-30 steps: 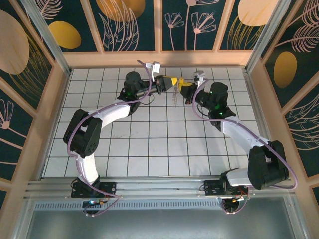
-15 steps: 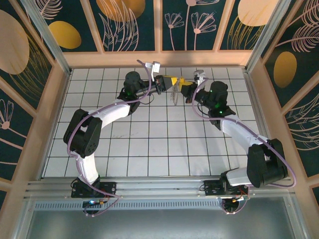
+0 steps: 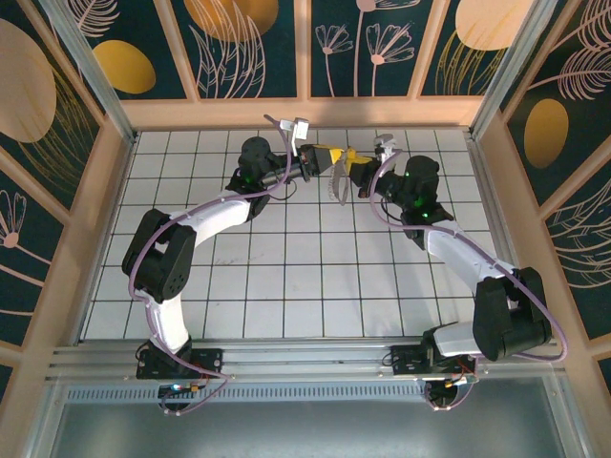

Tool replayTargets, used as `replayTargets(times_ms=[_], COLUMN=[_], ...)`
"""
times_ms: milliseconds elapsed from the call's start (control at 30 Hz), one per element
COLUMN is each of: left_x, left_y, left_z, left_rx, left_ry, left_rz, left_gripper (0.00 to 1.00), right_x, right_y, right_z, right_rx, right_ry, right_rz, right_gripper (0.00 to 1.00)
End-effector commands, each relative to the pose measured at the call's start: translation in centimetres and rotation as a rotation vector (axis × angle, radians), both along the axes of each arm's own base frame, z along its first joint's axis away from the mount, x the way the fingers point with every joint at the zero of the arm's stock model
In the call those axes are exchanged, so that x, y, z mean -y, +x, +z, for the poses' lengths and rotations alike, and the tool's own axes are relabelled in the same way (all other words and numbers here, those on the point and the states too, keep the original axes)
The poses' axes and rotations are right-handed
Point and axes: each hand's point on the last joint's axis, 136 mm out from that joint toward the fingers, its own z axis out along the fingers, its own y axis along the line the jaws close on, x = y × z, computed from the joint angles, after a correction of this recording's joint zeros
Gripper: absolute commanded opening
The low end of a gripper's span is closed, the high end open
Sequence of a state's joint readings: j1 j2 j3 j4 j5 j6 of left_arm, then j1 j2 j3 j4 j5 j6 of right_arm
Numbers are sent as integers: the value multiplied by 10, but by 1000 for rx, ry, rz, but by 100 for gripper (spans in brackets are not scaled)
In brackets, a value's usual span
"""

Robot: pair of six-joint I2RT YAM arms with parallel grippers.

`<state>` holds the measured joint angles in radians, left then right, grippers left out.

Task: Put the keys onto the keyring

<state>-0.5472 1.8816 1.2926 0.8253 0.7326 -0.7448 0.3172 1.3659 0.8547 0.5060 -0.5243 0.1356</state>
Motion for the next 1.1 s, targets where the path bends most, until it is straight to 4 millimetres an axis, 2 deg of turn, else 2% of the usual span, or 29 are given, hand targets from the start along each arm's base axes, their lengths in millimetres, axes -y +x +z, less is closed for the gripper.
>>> replayTargets(times_ms=[0,133,367,767,1067], left_x=[0,0,0,0,0], left_y=[-5,-5,-5,-6,-7], left_z=[28,28,29,28,29], left_rx=[68,67,69,67,71], left_ry=[-44,-44,-43,-43,-43], left_rz=[-19,-20,-17,-18,-20], left_gripper=[0,0,0,0,0], right_x=[-9,-17,-14,8,11], right_y=[-1,-1,0,2,4], right_z=[18,16,13,17,21], right_rx=[44,44,41,45,49], right_ry=[4,-8,-23,-21,-19], right_rz=[22,33,16,-36,-43], right_gripper=[0,0,0,0,0])
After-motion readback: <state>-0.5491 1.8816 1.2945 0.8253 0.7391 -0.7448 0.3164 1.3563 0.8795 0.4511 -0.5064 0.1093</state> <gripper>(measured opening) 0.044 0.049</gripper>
